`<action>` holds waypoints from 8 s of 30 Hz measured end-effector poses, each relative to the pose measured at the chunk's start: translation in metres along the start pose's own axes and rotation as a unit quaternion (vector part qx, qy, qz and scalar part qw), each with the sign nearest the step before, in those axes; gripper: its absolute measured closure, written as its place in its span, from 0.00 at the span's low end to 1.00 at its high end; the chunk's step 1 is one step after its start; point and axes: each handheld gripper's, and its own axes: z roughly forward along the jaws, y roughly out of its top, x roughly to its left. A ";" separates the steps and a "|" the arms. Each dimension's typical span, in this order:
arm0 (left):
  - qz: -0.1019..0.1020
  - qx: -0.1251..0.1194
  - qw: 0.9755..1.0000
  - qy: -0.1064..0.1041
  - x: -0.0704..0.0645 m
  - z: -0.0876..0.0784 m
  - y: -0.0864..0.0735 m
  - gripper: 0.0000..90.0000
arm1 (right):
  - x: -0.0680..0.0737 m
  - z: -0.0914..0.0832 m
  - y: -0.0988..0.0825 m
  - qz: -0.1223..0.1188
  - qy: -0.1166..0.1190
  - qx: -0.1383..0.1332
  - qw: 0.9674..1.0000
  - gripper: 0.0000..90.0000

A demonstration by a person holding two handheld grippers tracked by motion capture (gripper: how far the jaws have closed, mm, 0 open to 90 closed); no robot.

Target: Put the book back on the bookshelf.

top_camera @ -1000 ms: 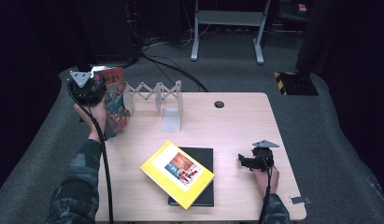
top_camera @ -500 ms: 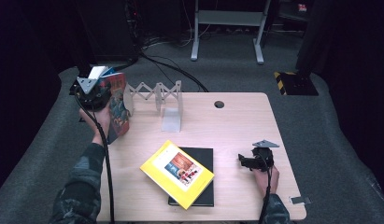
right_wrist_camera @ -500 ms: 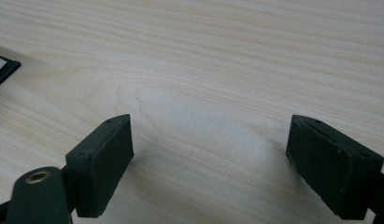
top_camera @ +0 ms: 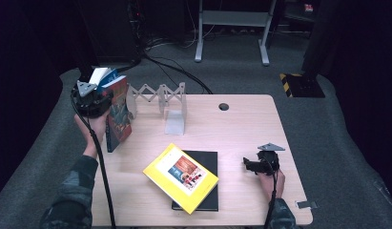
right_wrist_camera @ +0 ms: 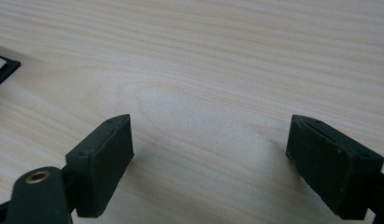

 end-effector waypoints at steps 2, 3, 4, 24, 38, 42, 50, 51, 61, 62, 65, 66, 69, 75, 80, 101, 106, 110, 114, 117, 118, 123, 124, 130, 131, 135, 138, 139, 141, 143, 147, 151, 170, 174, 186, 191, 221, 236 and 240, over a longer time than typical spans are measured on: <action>0.005 0.011 1.000 -0.004 -0.002 -0.003 0.000 0.81 | 0.000 0.000 0.000 -0.001 0.000 0.000 1.000 0.16; 0.011 0.020 1.000 -0.006 -0.003 -0.005 0.001 0.81 | 0.000 0.000 0.000 -0.001 0.000 0.000 1.000 0.16; 0.014 0.028 0.999 -0.010 -0.004 -0.006 0.000 0.80 | 0.000 0.000 0.000 -0.001 0.000 0.000 1.000 0.16; -0.009 0.024 0.999 -0.022 0.018 -0.041 -0.034 0.79 | 0.000 0.000 0.000 -0.003 -0.001 0.001 1.000 0.16; 0.011 0.040 0.998 -0.037 0.016 -0.047 -0.038 0.73 | 0.000 0.000 0.000 -0.005 -0.001 0.000 1.000 0.15; 0.024 0.048 0.998 -0.029 0.014 -0.044 -0.036 0.71 | 0.000 0.000 0.000 -0.005 -0.001 0.000 1.000 0.16; 0.032 0.047 0.998 -0.027 0.013 -0.055 -0.043 0.74 | 0.000 0.000 0.000 -0.002 0.000 0.001 1.000 0.16; 0.027 0.043 0.998 -0.033 0.015 -0.056 -0.044 0.72 | 0.000 0.000 0.000 -0.002 -0.001 0.001 1.000 0.15; 0.018 0.056 0.997 -0.041 0.023 -0.041 -0.037 0.66 | 0.000 0.000 0.000 -0.002 -0.001 0.001 1.000 0.16; 0.024 0.063 0.997 -0.041 0.021 -0.037 -0.034 0.67 | 0.000 0.000 0.000 -0.003 -0.001 0.001 1.000 0.16; 0.041 0.068 0.996 -0.034 0.016 -0.032 -0.030 0.74 | 0.000 0.000 0.000 -0.002 -0.001 0.001 1.000 0.16; 0.041 0.068 0.996 -0.034 0.016 -0.032 -0.030 0.78 | 0.000 0.000 0.000 -0.002 -0.001 0.001 1.000 0.16; 0.044 0.067 0.997 -0.023 0.011 -0.031 -0.029 0.81 | 0.000 0.000 0.000 -0.001 -0.001 0.001 1.000 0.16; 0.022 0.056 0.998 0.002 0.014 -0.026 -0.026 0.82 | 0.000 0.000 0.000 -0.001 0.000 0.000 1.000 0.16; 0.020 0.043 0.999 0.013 0.012 -0.018 -0.019 0.82 | 0.000 0.000 0.000 -0.001 0.001 0.000 1.000 0.16; -0.013 0.006 0.998 0.062 0.005 0.040 0.005 0.82 | 0.000 0.000 0.000 0.000 0.001 0.000 1.000 0.16; -0.024 0.000 0.998 0.065 0.001 0.054 0.002 0.82 | 0.000 0.000 0.000 0.000 0.002 0.000 1.000 0.16; -0.032 -0.005 0.997 0.068 -0.001 0.062 0.001 0.82 | 0.000 0.000 0.000 0.000 0.002 0.000 1.000 0.16; -0.037 -0.004 0.997 0.065 -0.001 0.068 0.001 0.82 | 0.000 0.000 0.000 0.000 0.002 0.000 1.000 0.16; -0.036 -0.006 0.997 0.066 -0.001 0.073 -0.001 0.82 | 0.000 0.000 0.000 -0.001 0.002 0.000 1.000 0.16; -0.037 -0.007 0.997 0.066 -0.001 0.073 -0.001 0.82 | 0.000 0.000 0.000 0.000 0.002 0.000 1.000 0.16; -0.034 0.000 0.997 0.068 -0.001 0.075 -0.002 0.81 | 0.000 0.000 0.000 -0.001 0.003 0.000 1.000 0.16; -0.034 0.000 0.997 0.068 -0.001 0.075 -0.002 0.81 | 0.000 0.000 0.000 -0.001 0.003 0.000 1.000 0.16; -0.019 0.002 0.997 0.079 -0.003 0.071 0.001 0.71 | 0.000 0.000 0.000 -0.001 0.003 -0.001 1.000 0.16; -0.011 -0.005 0.997 0.081 -0.006 0.063 0.006 0.67 | 0.000 0.000 0.000 0.001 0.002 0.000 1.000 0.16; 0.011 -0.012 0.997 0.079 -0.014 0.050 0.015 0.51 | 0.000 -0.001 0.000 0.005 0.002 0.001 1.000 0.16; 0.024 -0.014 0.998 0.062 -0.022 0.033 0.023 0.40 | 0.000 0.000 0.000 -0.001 0.003 -0.001 1.000 0.16; 0.022 -0.014 0.998 0.052 -0.023 0.029 0.023 0.37 | 0.000 0.000 0.000 -0.001 0.003 -0.001 1.000 0.16; 0.023 -0.008 0.999 0.043 -0.025 0.026 0.024 0.29 | 0.000 0.000 0.000 -0.001 0.003 -0.001 1.000 0.16; 0.024 0.001 1.000 0.019 -0.029 0.017 0.024 0.24 | 0.000 0.000 0.000 0.000 0.003 -0.001 1.000 0.16; 0.030 0.011 0.999 0.000 -0.032 0.010 0.019 0.19 | 0.000 0.000 0.000 -0.001 0.003 0.000 1.000 0.16; 0.033 0.019 0.999 -0.019 -0.034 0.001 0.007 0.17 | 0.000 0.000 0.000 -0.001 0.003 0.000 1.000 0.16; 0.025 0.073 0.995 -0.071 -0.045 -0.012 -0.083 0.11 | 0.001 -0.001 0.000 -0.003 0.004 0.001 1.000 0.15; 0.016 0.075 0.993 -0.090 -0.045 -0.005 -0.090 0.16 | 0.001 -0.001 0.000 -0.003 0.003 0.001 1.000 0.15; 0.034 0.073 0.992 -0.095 -0.044 0.044 -0.062 0.18 | 0.002 0.000 0.000 -0.004 0.003 0.001 1.000 0.15; 0.021 0.069 0.995 -0.071 -0.035 0.052 -0.060 0.18 | 0.001 0.000 0.000 -0.003 0.003 0.001 1.000 0.15; 0.000 0.110 0.990 -0.089 -0.026 0.032 -0.094 0.11 | 0.002 0.000 0.000 -0.004 0.000 0.000 1.000 0.15; 0.009 0.149 0.983 -0.107 -0.029 0.002 -0.141 0.02 | 0.006 0.001 -0.001 -0.011 -0.009 0.002 1.000 0.15; 0.002 0.154 0.982 -0.112 -0.030 -0.003 -0.151 0.00 | 0.006 0.000 -0.001 -0.012 -0.007 0.003 1.000 0.15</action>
